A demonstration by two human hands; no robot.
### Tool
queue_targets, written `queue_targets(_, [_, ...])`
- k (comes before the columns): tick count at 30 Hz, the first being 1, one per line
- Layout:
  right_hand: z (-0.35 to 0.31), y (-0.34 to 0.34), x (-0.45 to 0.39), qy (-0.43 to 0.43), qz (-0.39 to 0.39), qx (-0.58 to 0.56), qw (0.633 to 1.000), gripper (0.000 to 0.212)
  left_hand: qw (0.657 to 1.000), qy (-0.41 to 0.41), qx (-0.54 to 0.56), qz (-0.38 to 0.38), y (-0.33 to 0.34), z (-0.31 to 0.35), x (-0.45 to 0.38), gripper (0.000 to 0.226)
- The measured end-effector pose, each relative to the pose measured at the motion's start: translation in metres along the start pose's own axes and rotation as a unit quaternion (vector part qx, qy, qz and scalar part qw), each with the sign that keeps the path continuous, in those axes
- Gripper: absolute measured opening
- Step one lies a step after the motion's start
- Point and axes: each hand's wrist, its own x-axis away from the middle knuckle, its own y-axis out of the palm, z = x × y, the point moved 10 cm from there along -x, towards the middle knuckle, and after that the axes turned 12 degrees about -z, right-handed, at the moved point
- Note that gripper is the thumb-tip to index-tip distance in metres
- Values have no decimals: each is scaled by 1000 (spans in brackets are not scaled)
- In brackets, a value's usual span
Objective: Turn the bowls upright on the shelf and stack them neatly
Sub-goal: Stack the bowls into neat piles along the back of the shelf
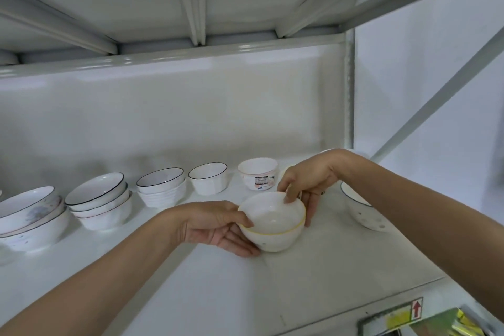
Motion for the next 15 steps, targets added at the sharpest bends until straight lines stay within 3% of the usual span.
queue_targets(4, [-26, -10, -9, -56, 27, -35, 997, 28, 996, 34, 41, 72, -22, 5, 25, 22])
queue_targets(7, [-53, -24, -20, -91, 92, -48, 990, 26, 982, 71, 91, 150, -47, 9, 51, 19])
queue_targets(15, [-129, -47, -67, -177, 236, -136, 946, 33, 908, 201, 136, 341, -115, 24, 124, 21])
